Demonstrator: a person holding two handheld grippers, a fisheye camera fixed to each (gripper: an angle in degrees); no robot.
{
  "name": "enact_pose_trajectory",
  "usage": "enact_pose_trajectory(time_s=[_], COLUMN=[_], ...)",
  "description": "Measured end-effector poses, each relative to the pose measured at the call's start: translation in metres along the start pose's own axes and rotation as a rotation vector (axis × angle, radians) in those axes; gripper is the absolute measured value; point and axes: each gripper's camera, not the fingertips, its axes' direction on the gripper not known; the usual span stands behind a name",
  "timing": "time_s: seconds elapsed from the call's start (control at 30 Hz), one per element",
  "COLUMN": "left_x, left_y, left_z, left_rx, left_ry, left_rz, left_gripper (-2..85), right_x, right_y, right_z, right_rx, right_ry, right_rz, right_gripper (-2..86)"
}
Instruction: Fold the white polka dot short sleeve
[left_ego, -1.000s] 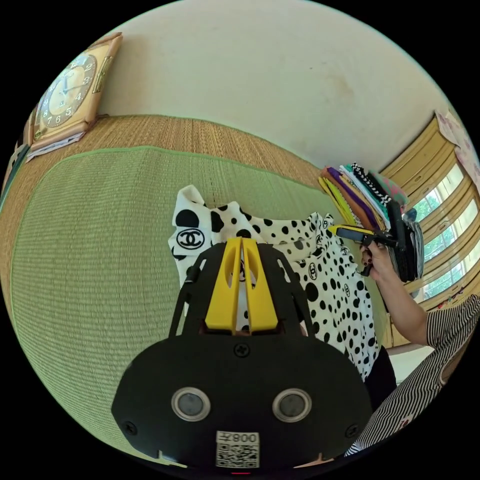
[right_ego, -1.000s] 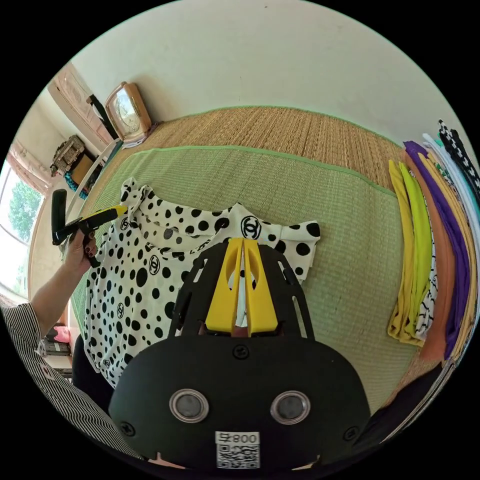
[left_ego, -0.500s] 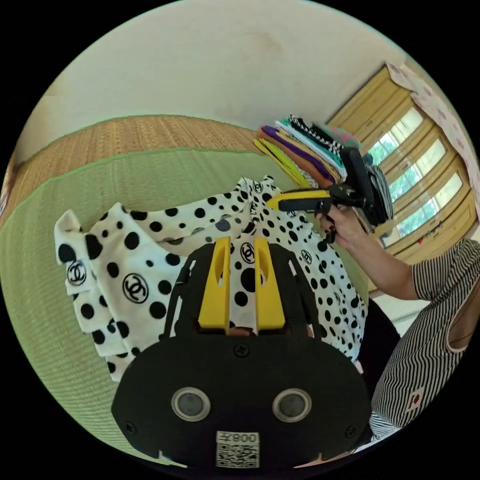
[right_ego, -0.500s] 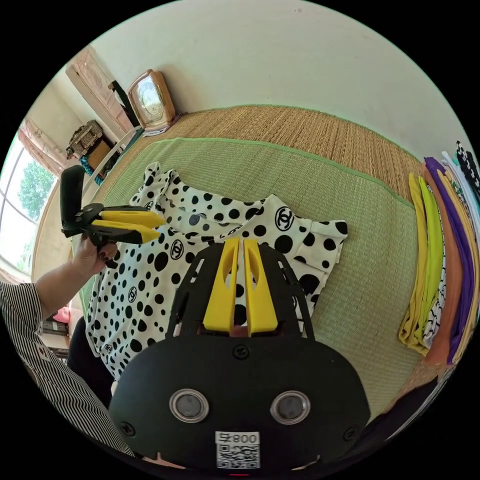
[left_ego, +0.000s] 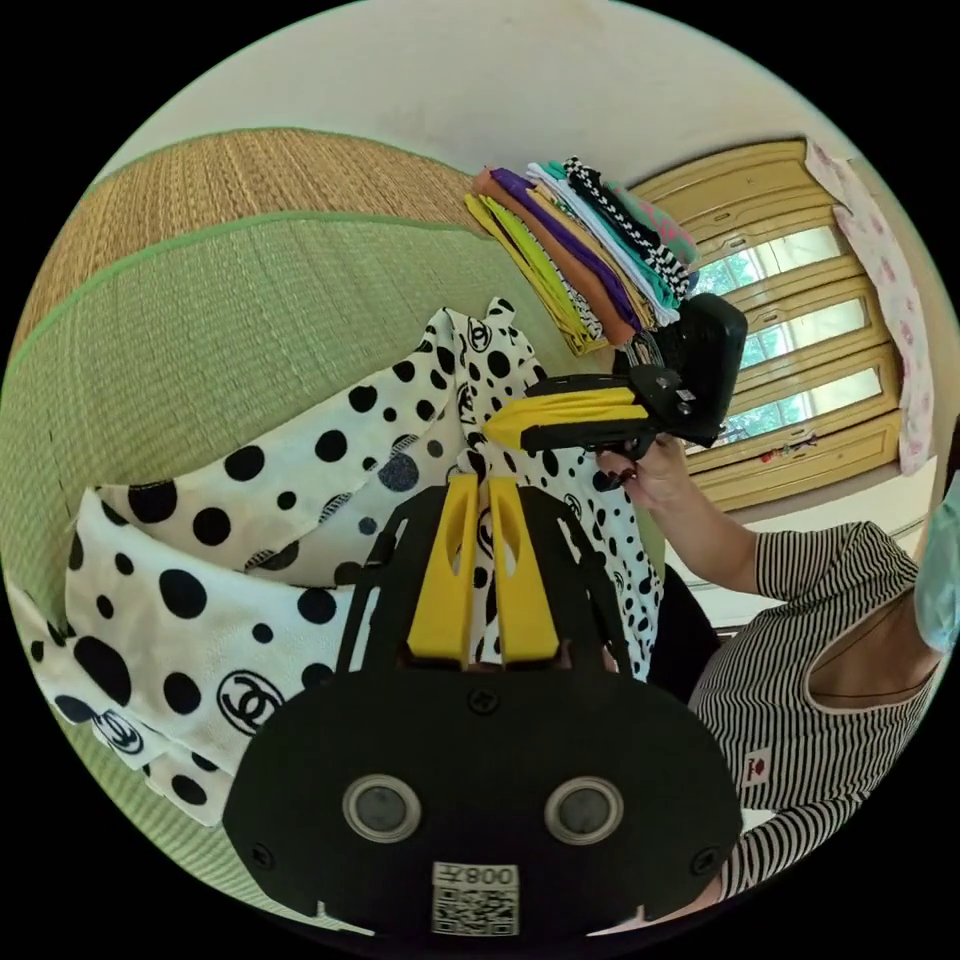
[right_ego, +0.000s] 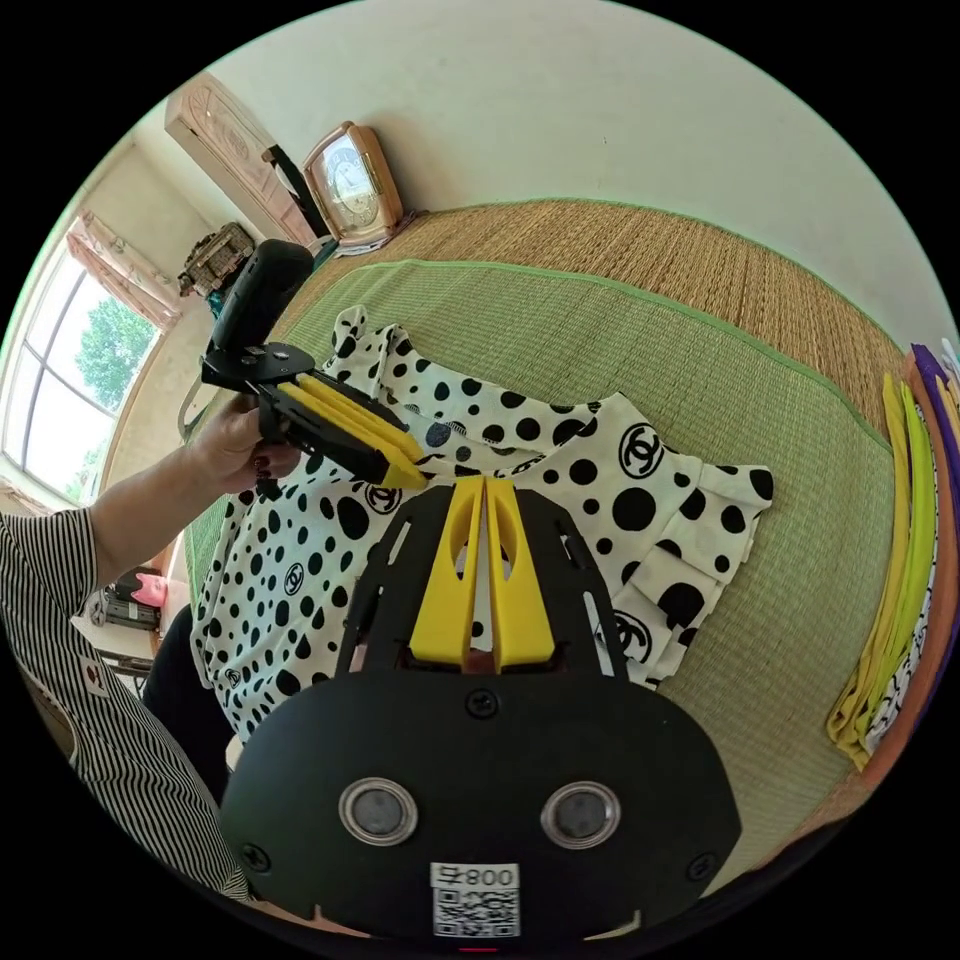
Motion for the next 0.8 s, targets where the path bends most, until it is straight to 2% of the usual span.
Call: enact_pose_trajectory(time_s=[0.17, 0.33, 0.4, 0.53, 0.63, 0.8], left_x=[0.025, 0.036, 0.028, -0.011, -0.036, -0.044], left_y=[-0.008, -0.022, -0.026, -0.022, -0.013, 0.006], left_z=[-0.005, 0.028, 0.028, 0.015, 0.018, 0.012], left_rx=[0.046, -0.137, -0.151, -0.019, -0.016, 0.039], left_ry=[-0.145, -0.26, -0.2, 0.102, 0.231, 0.193], left_rz=[0.141, 0.221, 0.177, 0.02, -0.088, -0.135], left_gripper=[6.9, 4.0, 2.5, 1.2, 1.1, 1.7], right_x=[0.01, 0.015, 0.015, 0.02, 0.025, 0.025], right_y=[0.002, 0.007, 0.01, 0.014, 0.012, 0.0], right_z=[0.003, 0.002, -0.001, -0.005, -0.004, 0.012], right_rx=[0.005, 0.013, 0.025, 0.05, 0.059, -0.022], right_ry=[-0.019, -0.032, -0.031, -0.047, -0.059, 0.003], right_rz=[0.023, 0.036, 0.037, 0.048, 0.06, 0.05], right_gripper=[0.1, 0.1, 0.1, 0.1, 0.1, 0.0])
